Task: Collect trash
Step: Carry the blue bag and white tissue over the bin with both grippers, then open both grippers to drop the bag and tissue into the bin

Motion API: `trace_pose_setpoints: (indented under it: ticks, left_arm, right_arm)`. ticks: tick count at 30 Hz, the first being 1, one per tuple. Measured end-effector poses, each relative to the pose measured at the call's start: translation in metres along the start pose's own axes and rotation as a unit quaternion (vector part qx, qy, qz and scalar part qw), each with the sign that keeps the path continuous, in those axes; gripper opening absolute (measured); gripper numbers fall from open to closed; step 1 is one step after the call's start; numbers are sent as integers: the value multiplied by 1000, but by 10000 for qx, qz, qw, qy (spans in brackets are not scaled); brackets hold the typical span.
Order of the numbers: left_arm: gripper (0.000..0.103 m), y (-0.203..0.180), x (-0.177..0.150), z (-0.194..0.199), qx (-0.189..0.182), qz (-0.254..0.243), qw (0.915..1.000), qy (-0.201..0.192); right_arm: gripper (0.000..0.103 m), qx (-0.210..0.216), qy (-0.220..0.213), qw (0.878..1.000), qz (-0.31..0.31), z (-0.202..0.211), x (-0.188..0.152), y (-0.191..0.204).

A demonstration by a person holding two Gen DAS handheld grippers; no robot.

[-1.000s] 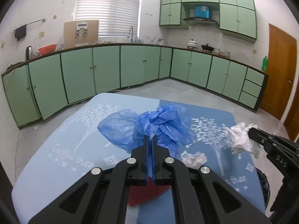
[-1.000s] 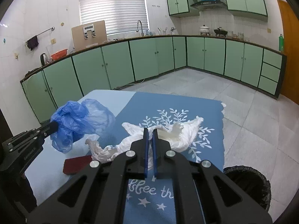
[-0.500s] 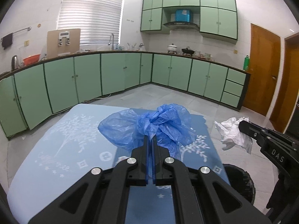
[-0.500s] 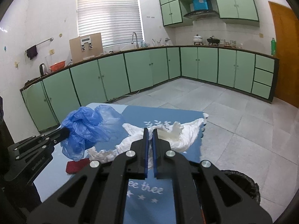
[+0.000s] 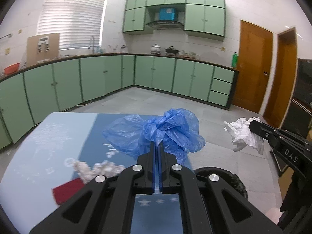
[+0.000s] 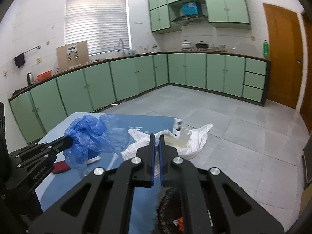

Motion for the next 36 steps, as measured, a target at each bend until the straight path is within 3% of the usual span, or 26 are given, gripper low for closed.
trace_pose_setpoints:
  ticks: [8,17,29,31,32,33,36]
  left_arm:
    - [2,-55,-12,-13,-533,-167,9984,90]
    - [2,-114,-34,-34,-889,-381,9950,258]
    - [4,-163,-73,-84,-1210,-551,9878,814]
    - [7,-167,-76,-88,-1263,-547,9868,858]
    - [15,-169,-78,-90,-1298,-557,9860,883]
    - [24,-169,-77,-93,-1309,-566,9857,899]
    - [37,-170,-77,-95,-1338,-521,9857,878]
  right_arm:
    - [3,-481,76,9988,-43,20,-17,-55]
    - [3,-920,210,9954,-145,31,-45,-100]
    - [5,-1141,772,9895,-431,1,-88,-136]
    - [9,-1177,868,9881,-485,-3,-95,-143]
    - [11,-1184,913,9875,-498,-4,-98,-144]
    - [17,-1226,922,9869,-497,-5,-100,-146]
    - [35,-1319,929,9856,-507,-5,-102,-149]
Point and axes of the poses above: each gripper's, at about its wrist camera, not at the fingertips, and z roughly against the way its jaws point, y to its left, x to its top, the point moved 1 cm from there along -z, roughly the way its jaws point, and after that the axes turned 12 degrees about -y, right-handed, at the moved point
